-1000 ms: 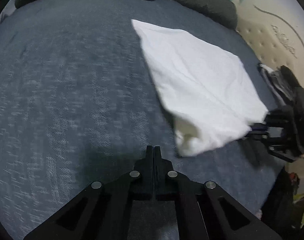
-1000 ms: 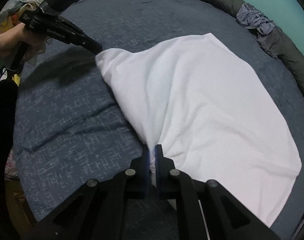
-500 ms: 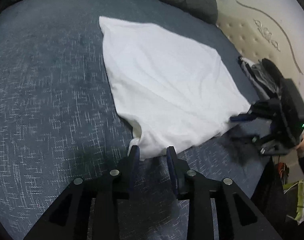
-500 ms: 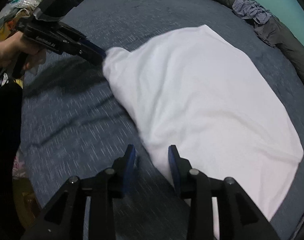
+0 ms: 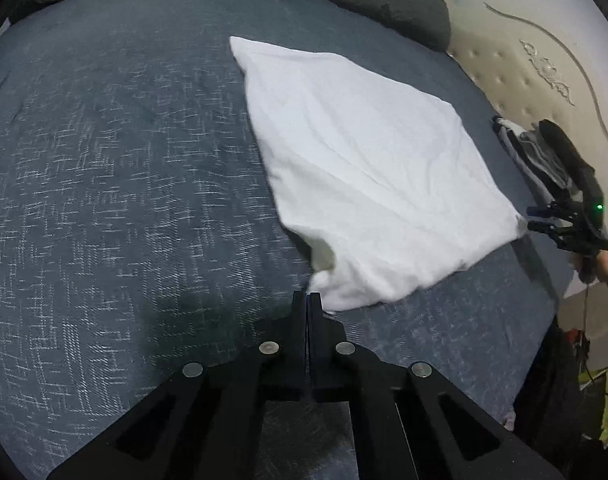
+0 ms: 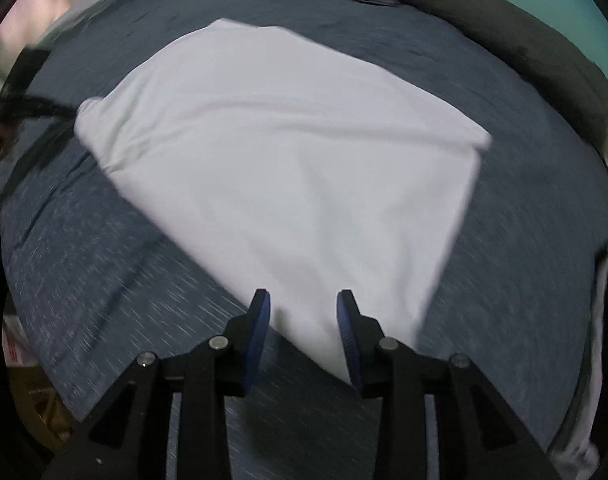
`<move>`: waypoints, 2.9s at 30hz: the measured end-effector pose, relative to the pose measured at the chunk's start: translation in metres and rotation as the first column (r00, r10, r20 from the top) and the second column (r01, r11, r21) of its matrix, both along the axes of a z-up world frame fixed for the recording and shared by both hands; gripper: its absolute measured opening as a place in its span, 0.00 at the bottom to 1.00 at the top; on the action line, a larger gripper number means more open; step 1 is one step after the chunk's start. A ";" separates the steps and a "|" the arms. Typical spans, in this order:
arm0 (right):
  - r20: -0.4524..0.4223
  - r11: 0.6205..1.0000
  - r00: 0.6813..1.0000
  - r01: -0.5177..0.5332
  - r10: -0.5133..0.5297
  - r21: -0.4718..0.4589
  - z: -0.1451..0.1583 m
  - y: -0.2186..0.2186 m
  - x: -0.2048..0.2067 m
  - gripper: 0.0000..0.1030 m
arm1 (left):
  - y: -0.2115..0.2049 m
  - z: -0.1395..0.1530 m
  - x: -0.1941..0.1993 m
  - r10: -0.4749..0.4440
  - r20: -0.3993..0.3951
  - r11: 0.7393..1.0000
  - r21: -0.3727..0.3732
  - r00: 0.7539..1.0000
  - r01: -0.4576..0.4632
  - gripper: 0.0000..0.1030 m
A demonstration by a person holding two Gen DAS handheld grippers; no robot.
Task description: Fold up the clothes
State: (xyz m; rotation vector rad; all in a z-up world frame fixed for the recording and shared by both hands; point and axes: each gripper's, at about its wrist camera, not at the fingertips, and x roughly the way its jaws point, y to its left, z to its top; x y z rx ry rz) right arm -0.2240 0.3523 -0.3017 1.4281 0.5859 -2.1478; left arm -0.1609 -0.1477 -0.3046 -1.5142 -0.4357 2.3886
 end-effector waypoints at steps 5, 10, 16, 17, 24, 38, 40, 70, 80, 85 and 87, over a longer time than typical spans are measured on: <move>0.047 0.997 0.996 0.075 -0.075 0.012 -0.008 0.032 0.003 0.44 | 0.018 0.000 -0.013 0.011 0.008 0.999 0.052 1.000 -0.011 0.20; 0.121 0.970 0.967 0.235 -0.225 -0.069 -0.011 0.070 -0.005 0.44 | 0.024 -0.002 -0.020 0.032 0.018 0.996 0.080 0.999 -0.033 0.40; 0.269 0.859 0.880 0.453 -0.391 -0.237 -0.019 0.109 -0.014 0.44 | 0.028 -0.012 -0.031 0.034 0.034 0.995 0.096 0.999 -0.037 0.38; 0.285 0.848 0.871 0.470 -0.400 -0.246 -0.022 0.111 -0.014 0.44 | 0.028 -0.014 -0.031 0.038 0.038 0.994 0.106 0.999 -0.041 0.31; 0.334 0.837 0.852 0.490 -0.402 -0.243 -0.039 0.110 -0.008 0.06 | 0.033 -0.017 -0.034 0.039 0.048 0.995 0.091 0.998 -0.043 0.06; 0.327 0.834 0.845 0.504 -0.423 -0.223 -0.022 0.127 -0.012 0.02 | 0.003 -0.009 -0.009 0.069 0.072 0.997 0.025 0.995 -0.071 0.05; 0.341 0.833 0.835 0.514 -0.431 -0.204 -0.035 0.126 -0.007 0.02 | 0.001 -0.015 -0.008 0.081 0.084 0.996 0.042 0.993 -0.085 0.05; 0.306 0.590 0.773 0.627 -0.556 -0.509 -0.014 0.100 0.013 0.28 | 0.021 -0.010 0.020 0.342 0.129 0.915 0.179 0.931 -0.361 0.51; 0.297 0.529 0.783 0.598 -0.547 -0.602 -0.020 0.092 0.032 0.28 | 0.020 -0.026 0.025 0.460 0.150 0.838 0.252 0.875 -0.483 0.55; 0.285 0.522 0.787 0.587 -0.547 -0.618 -0.030 0.088 0.030 0.28 | 0.035 -0.041 0.025 0.512 0.178 0.794 0.276 0.841 -0.542 0.63; 0.291 0.515 0.788 0.586 -0.543 -0.626 -0.034 0.087 0.031 0.28 | 0.038 -0.042 0.024 0.526 0.180 0.783 0.279 0.831 -0.556 0.63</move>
